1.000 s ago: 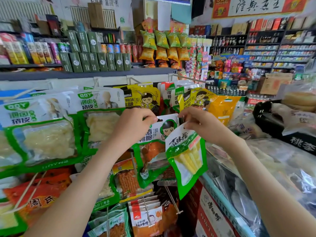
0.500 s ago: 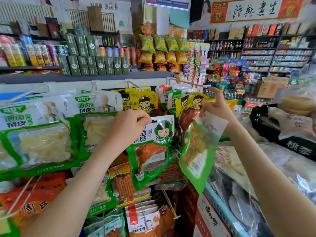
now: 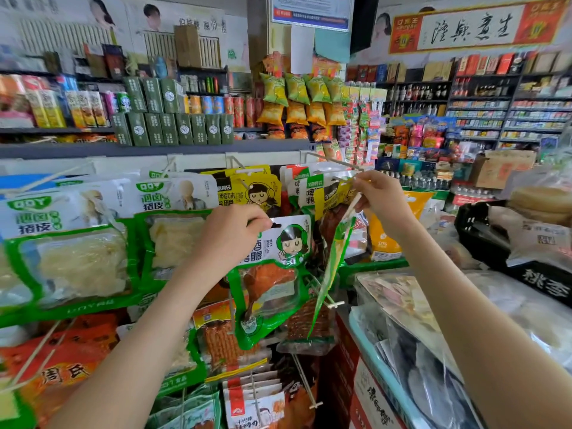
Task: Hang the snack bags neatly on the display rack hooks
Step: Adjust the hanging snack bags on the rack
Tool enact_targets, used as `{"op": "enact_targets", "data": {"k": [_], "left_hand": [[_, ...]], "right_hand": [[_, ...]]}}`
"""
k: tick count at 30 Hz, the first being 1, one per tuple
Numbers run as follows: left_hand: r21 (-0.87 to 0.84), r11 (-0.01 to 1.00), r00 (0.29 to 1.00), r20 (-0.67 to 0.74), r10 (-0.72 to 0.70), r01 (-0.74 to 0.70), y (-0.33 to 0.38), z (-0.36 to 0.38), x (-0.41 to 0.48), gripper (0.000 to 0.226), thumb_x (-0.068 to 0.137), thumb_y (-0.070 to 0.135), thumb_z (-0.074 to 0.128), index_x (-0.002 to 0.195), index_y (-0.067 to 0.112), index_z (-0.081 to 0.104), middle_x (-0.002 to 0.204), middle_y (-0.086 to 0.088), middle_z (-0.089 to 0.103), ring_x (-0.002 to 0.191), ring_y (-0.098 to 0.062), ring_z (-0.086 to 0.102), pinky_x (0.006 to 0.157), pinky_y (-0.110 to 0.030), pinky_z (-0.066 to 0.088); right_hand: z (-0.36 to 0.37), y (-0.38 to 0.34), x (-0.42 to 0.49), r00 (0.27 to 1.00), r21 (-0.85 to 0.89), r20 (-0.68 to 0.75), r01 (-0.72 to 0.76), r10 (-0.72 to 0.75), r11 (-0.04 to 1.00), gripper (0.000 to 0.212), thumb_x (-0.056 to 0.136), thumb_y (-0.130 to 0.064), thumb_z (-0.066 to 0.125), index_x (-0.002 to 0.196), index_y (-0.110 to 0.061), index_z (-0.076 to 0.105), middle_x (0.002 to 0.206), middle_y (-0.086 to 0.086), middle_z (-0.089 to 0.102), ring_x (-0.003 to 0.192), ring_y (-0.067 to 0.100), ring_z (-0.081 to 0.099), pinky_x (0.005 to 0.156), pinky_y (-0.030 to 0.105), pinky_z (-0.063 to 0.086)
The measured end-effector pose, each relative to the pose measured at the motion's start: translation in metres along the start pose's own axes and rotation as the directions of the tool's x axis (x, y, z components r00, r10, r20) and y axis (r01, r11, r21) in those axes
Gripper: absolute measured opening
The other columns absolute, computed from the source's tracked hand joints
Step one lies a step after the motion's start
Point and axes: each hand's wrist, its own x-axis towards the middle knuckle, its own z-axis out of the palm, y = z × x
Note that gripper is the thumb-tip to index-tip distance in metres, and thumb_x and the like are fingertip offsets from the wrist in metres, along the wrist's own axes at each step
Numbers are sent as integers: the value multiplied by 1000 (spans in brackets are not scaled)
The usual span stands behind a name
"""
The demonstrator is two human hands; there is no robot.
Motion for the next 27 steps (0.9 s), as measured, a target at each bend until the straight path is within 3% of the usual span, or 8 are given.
{"op": "enact_targets", "data": {"k": [5,12,17,22,24,27], "left_hand": [[31,999,1000,-20,-10,11,3,0,-2,20,94,29,53,94,20,71,81,5,70,40,7,46,47,-22,35],[57,997,997,-65,-40,44,6,-1,-6,18,93,28,55,94,21,72,76,10,67,44,-3,48,53,-26,43],[73,994,995,-70,-77,82,6,-2,-12,18,93,29,55,91,22,71,60,10,62,35,-3,42,48,-25,38],[89,990,993,-52,-101,106,9,1,-18,19,93,29,54,92,21,72,80,4,70,46,-1,45,55,-21,40],[106,989,994,-50,-101,106,12,0,-20,19,93,30,54,92,22,72,80,5,69,49,-2,47,52,-20,37],[128,986,994,-54,-98,104,15,-3,-21,21,94,31,53,92,22,71,77,8,68,45,0,45,48,-18,33]], "right_hand": [[-7,-5,-3,999,44,12,47,-48,998,10,93,-9,52,85,-7,59,63,11,59,42,11,55,45,17,45],[-20,-9,-23,981,10,82,174,-174,985,17,94,-4,47,81,-11,56,64,7,60,54,15,58,56,26,53],[-30,-12,-49,953,-83,243,209,-184,974,20,94,-5,47,83,-16,58,70,3,66,62,12,65,72,32,54],[-34,-21,-82,842,-31,512,214,-168,976,26,89,-2,55,96,-26,54,91,-2,69,88,8,67,82,20,52],[-34,-15,-89,859,-80,480,242,-176,967,32,84,1,60,95,-28,54,88,-9,67,87,8,65,81,26,51],[-30,-4,-94,926,-124,306,267,-220,956,31,83,2,59,83,-29,54,69,-14,60,69,4,56,73,31,47]]}}
